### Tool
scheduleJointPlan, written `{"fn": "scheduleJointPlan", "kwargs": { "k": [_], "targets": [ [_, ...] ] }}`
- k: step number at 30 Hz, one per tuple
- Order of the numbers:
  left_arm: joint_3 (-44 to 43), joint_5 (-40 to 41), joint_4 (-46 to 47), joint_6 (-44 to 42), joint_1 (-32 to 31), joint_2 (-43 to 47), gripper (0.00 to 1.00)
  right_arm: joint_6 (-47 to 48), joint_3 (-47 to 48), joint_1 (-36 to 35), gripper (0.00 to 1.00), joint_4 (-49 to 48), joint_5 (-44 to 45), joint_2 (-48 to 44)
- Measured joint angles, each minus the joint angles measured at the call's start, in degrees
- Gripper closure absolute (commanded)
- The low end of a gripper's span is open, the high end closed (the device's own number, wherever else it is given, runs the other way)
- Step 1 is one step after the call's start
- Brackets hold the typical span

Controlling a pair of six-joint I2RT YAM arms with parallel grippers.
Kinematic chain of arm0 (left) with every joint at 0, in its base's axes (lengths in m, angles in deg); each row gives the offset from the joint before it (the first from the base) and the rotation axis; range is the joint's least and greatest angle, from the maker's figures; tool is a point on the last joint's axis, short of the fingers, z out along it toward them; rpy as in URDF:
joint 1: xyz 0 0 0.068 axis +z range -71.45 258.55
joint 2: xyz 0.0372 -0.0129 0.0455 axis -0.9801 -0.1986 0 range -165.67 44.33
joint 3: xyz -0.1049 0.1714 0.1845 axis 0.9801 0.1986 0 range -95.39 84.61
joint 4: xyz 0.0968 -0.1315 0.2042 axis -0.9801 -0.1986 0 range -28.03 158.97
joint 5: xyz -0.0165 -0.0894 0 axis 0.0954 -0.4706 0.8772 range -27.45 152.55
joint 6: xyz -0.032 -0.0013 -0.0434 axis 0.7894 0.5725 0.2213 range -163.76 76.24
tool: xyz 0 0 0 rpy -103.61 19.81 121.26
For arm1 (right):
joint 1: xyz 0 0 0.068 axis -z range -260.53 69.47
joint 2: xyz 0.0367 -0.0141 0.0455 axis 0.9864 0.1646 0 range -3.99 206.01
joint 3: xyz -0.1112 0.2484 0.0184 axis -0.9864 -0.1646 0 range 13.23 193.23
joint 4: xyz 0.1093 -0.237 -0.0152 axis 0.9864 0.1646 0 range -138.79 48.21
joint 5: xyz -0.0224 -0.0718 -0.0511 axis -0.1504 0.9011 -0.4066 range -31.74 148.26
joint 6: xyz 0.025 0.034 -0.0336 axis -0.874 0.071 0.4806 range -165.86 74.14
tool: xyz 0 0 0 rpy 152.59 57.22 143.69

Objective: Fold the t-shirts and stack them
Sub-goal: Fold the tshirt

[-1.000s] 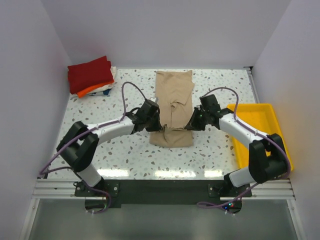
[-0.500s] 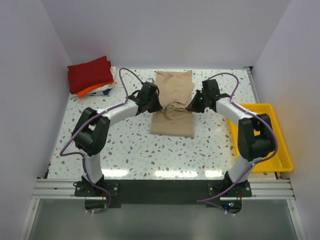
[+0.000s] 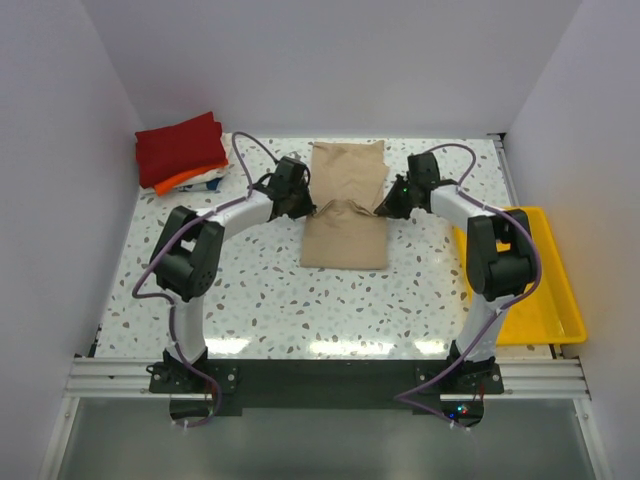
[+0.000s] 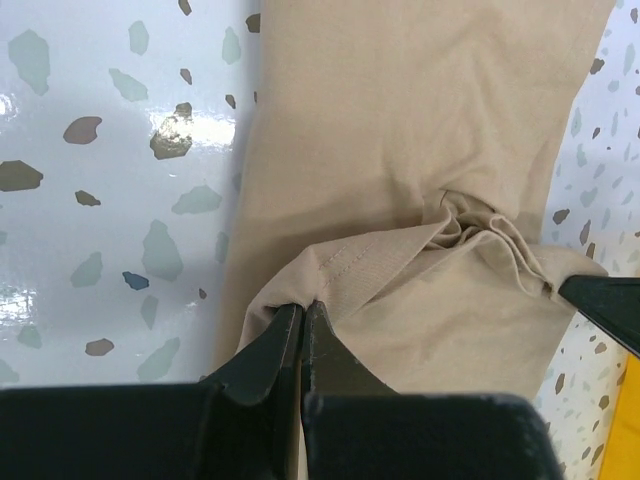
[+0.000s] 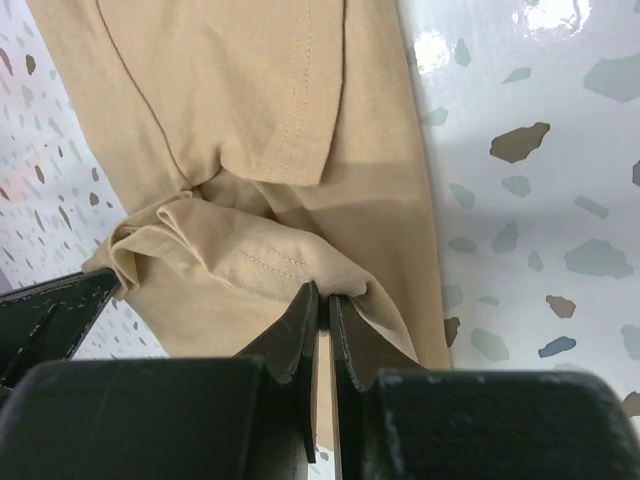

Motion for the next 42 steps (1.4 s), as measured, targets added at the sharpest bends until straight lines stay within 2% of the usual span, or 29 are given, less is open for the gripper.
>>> {"fn": "scheduleJointPlan", "kwargs": {
  "k": [13,18,19,22,23,25,26,27,28,30,33,34,37,42],
  "targets": [
    [-2.67,-0.96,0.44,-1.99,0.87,-3.48,1.00,-0.61,1.95,2.60,0.99,-1.38,-2.08,3.41],
    [-2.78,-1.84,0.90,-2.16,1.57,-3.65,1.00,-0.87,3.54,2.78,0.95,-1.57,-2.84,5.20],
    [-2.84,-2.01,1.05,-2.36,1.73,-3.65,0.97,-0.90,3.91,2.78,0.93,-1.60,-2.99,5.53],
    [-3.52,-2.58,1.07,-3.28,2.05,-3.74,0.72,-1.09,4.48,2.80,0.76,-1.70,-3.32,6.21],
    [-3.74,-2.71,1.27,-3.72,2.12,-3.74,0.59,-1.18,4.57,2.84,0.68,-1.73,-3.39,6.25],
    [-4.15,-3.04,1.75,-4.59,2.32,-3.72,0.48,-1.09,4.85,2.99,0.58,-1.70,-3.45,6.25],
    [-4.26,-3.21,2.10,-5.05,2.36,-3.72,0.46,-0.96,5.14,3.06,0.51,-1.64,-3.41,6.25],
    [-4.26,-3.23,2.38,-5.18,2.49,-3.72,0.46,-0.85,5.49,3.17,0.50,-1.62,-3.37,6.25],
    [-4.26,-3.23,2.69,-5.42,2.58,-3.72,0.46,-0.46,5.92,3.28,0.48,-1.51,-3.28,6.23],
    [-4.26,-3.26,3.06,-6.10,2.78,-3.69,0.54,0.02,6.58,3.37,0.47,-1.57,-3.10,6.05],
    [-4.24,-3.87,4.22,-6.49,2.95,-3.34,0.73,0.61,6.60,3.17,0.49,-1.55,-2.69,5.03],
    [-4.20,-4.37,4.87,-6.36,2.99,-3.15,0.85,0.76,6.60,2.91,0.50,-1.55,-2.10,4.48],
    [-4.15,-6.27,6.78,-6.21,2.95,-2.60,1.00,1.64,6.51,1.40,0.56,-2.08,-1.25,3.02],
    [-4.15,-9.46,10.32,-6.16,2.32,-2.56,1.00,2.60,7.08,-3.06,0.64,-3.15,-1.49,3.28]
  ]
}}
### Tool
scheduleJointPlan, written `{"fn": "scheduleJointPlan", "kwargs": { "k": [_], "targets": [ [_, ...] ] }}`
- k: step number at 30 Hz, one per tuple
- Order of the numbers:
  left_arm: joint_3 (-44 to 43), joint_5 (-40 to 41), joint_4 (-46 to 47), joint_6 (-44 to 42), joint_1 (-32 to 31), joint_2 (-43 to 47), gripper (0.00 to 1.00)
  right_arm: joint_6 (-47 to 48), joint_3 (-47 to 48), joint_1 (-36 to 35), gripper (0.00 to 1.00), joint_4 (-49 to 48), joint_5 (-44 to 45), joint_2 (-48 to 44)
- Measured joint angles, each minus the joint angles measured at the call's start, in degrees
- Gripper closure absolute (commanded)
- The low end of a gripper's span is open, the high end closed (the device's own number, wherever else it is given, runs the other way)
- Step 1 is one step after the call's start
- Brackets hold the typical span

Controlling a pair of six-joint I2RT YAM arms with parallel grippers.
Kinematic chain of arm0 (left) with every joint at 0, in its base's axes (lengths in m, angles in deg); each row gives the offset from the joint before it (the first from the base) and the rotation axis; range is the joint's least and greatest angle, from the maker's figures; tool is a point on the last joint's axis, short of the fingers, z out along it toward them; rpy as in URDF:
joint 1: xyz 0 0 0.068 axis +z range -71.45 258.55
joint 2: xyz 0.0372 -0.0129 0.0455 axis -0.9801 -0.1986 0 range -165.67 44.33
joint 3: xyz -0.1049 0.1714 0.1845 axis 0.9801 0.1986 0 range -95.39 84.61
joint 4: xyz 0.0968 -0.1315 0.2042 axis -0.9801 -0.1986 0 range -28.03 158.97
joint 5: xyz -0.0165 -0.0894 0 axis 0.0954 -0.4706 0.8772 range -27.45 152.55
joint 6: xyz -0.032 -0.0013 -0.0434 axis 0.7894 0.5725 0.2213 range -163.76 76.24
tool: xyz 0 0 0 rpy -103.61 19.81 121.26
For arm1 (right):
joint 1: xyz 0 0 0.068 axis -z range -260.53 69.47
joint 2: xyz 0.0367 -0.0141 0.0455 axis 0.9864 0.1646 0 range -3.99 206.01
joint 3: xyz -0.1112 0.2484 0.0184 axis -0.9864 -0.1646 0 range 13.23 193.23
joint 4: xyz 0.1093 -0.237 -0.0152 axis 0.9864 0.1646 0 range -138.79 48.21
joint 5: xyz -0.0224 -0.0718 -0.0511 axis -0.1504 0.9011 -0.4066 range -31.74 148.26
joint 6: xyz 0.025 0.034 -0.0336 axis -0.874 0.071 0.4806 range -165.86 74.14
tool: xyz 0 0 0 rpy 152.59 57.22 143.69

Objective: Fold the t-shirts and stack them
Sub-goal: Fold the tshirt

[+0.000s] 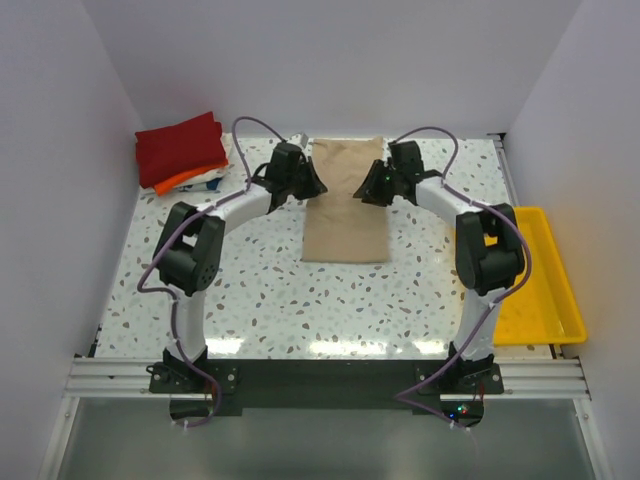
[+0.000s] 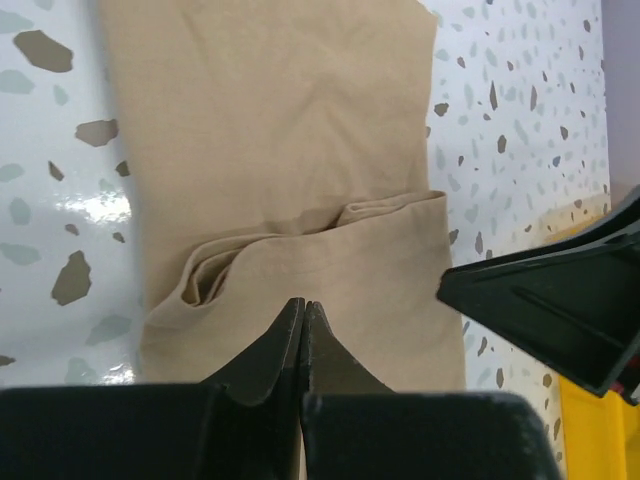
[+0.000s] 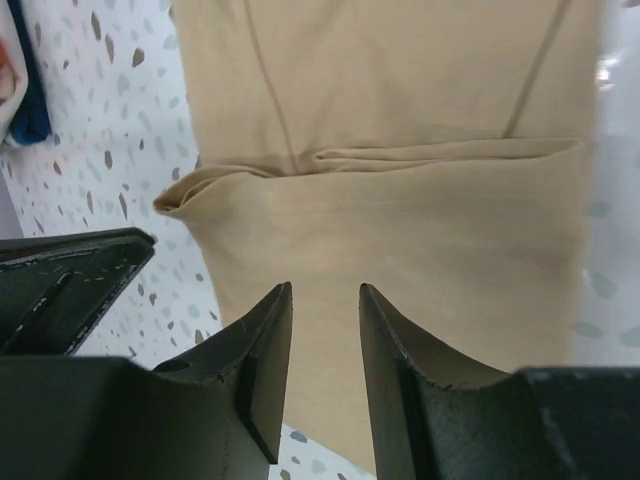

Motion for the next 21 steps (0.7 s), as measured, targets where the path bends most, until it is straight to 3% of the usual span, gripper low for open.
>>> {"fn": "scheduleJointPlan", "kwargs": {
  "k": [6,21],
  "targets": [
    [-2.08,-3.06,3.08,-0.33,-1.01,-3.39,1.00,0.46,5.01,-3.61,0.69,-0.90,-0.79,4.92],
    [-6.91,-5.57,3.67,-4.31,-0.04,-13.79,1.00,0.72,10.56,-1.86,0.73,-0.72,-3.50,14.95]
  ]
}}
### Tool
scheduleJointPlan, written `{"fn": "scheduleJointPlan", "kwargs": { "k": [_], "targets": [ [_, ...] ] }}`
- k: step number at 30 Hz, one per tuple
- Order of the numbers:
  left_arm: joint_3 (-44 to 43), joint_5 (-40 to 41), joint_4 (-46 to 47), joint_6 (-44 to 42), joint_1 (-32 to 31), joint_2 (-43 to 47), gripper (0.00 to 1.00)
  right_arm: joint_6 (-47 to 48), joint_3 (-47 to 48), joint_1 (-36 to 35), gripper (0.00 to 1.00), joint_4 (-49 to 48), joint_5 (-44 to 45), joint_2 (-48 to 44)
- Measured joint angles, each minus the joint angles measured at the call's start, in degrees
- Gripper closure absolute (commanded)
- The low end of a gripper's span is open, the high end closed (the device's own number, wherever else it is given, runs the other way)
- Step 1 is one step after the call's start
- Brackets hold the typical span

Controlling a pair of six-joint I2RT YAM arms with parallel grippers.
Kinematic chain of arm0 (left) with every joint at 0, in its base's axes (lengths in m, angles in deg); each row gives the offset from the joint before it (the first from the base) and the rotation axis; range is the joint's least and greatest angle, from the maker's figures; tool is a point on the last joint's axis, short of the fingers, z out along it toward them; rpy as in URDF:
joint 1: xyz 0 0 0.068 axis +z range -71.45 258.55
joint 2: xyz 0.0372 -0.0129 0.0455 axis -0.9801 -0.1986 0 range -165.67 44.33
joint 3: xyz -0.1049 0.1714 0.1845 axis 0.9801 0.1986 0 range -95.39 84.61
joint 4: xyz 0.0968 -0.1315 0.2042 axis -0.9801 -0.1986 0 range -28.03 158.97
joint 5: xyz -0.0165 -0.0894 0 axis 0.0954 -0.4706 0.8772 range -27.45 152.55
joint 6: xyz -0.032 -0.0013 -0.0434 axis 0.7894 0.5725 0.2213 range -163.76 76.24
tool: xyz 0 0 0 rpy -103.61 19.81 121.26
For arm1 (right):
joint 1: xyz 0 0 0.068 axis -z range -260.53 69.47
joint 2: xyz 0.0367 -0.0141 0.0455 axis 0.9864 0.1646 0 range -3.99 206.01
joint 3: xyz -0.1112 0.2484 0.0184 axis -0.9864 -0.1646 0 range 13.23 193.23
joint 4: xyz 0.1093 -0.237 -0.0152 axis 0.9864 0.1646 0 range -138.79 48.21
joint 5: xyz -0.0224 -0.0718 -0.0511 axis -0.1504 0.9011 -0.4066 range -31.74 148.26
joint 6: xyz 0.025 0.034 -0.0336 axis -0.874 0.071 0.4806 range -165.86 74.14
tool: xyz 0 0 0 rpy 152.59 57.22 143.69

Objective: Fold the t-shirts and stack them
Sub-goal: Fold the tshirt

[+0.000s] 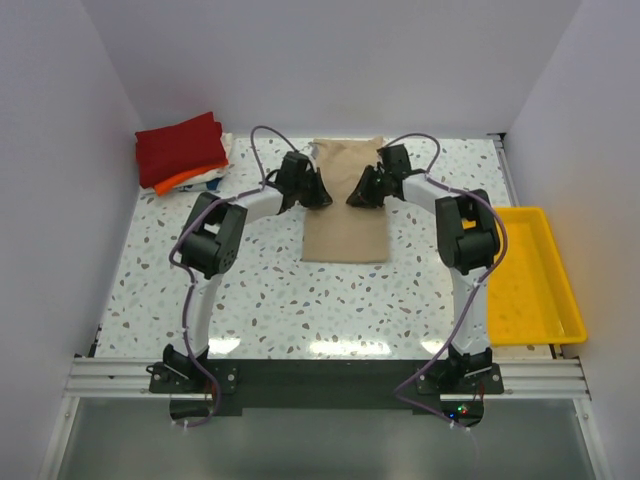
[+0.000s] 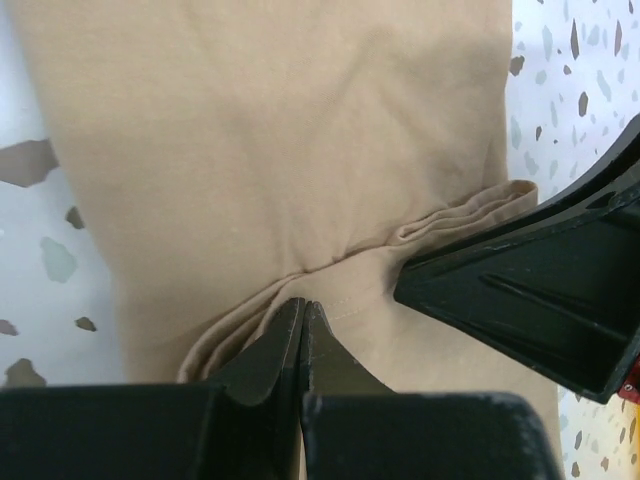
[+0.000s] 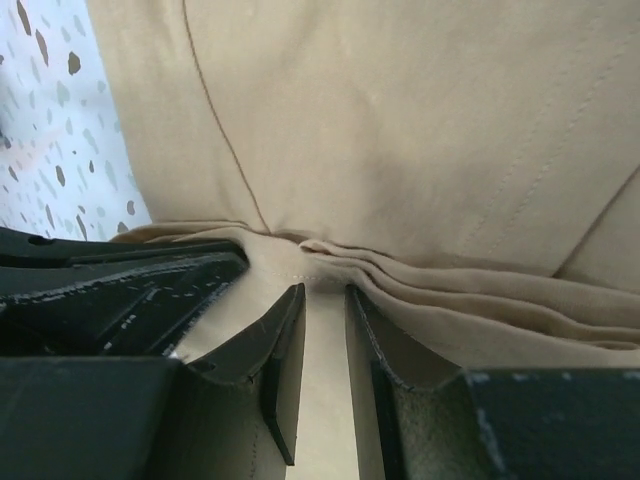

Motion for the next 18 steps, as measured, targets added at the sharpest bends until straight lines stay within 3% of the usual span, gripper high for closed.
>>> {"fn": "scheduleJointPlan", "kwargs": {
  "k": [18],
  "targets": [
    [6.49,-1.31,9.29,2.14,2.78,0.81,1.00,-7.23,-5.01,9.25,0.73,-9.20,-15.19,1.49]
  ]
}}
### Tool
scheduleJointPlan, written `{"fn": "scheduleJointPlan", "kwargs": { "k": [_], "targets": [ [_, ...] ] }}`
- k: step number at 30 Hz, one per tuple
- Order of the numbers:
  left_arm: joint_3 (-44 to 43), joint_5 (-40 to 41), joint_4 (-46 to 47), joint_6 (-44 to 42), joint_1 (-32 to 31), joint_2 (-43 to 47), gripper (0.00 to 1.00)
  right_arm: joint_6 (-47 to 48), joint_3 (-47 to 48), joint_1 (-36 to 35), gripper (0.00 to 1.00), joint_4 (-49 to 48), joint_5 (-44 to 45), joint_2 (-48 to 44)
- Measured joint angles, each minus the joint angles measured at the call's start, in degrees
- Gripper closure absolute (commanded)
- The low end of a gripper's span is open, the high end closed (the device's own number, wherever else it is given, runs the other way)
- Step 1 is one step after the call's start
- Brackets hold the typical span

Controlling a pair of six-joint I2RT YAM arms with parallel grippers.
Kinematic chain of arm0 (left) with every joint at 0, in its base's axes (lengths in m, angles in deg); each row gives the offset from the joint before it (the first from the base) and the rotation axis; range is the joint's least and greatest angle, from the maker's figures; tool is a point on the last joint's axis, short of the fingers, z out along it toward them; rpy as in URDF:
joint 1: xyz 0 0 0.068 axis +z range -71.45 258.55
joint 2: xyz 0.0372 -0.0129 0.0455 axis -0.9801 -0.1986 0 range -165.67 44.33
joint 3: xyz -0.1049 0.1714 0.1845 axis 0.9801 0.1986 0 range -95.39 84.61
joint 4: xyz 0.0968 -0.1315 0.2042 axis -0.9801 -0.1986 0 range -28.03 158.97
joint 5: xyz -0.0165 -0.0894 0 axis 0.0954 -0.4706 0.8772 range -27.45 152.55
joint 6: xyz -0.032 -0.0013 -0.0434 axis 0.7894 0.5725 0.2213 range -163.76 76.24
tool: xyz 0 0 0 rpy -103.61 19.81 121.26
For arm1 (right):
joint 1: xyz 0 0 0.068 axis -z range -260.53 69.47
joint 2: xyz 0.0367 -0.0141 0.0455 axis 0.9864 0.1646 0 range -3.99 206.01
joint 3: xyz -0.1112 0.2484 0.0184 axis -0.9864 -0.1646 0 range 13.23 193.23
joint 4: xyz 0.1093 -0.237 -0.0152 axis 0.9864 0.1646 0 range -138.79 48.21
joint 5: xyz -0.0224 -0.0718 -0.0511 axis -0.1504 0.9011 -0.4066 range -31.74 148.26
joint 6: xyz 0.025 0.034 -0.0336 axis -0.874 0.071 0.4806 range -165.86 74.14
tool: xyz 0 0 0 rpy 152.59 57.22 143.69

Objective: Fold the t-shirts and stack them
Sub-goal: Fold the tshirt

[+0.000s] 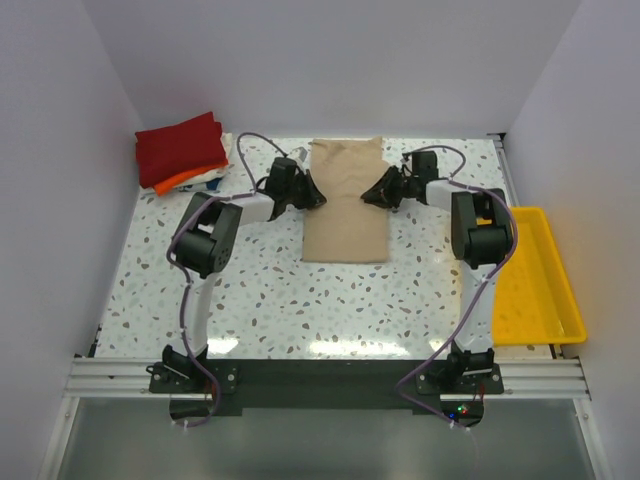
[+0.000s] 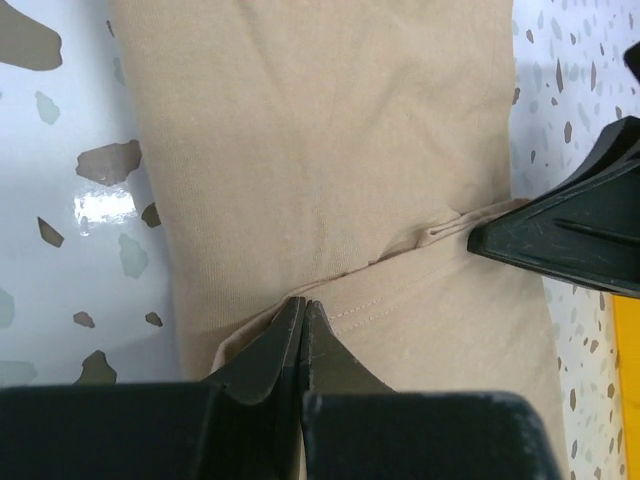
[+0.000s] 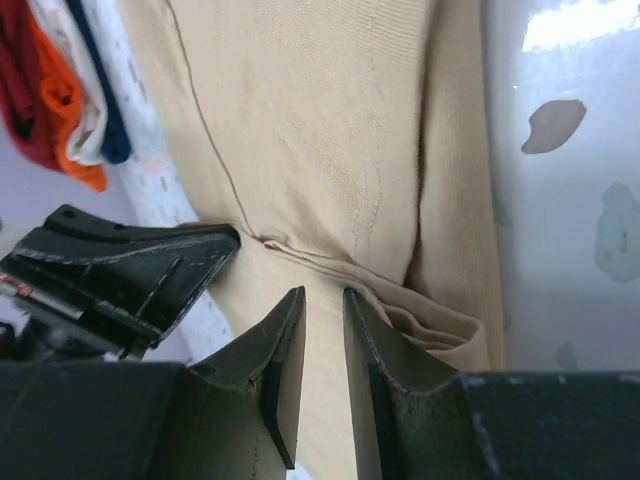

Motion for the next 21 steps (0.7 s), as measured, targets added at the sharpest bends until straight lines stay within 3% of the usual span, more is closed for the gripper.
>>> {"fn": "scheduleJointPlan", "kwargs": {
  "k": [10,21],
  "targets": [
    [4.42,-4.28,6.32,1.11,2.01,0.72,0.99,-5.05,-1.55,4.22,0.73,-6.78,-8.85,3.15],
    [5.62,-6.99,6.84,0.87,4.11,2.95,0.64,-4.02,-1.55,4.50,0.70,-6.71,-9.16,2.80]
  ]
}}
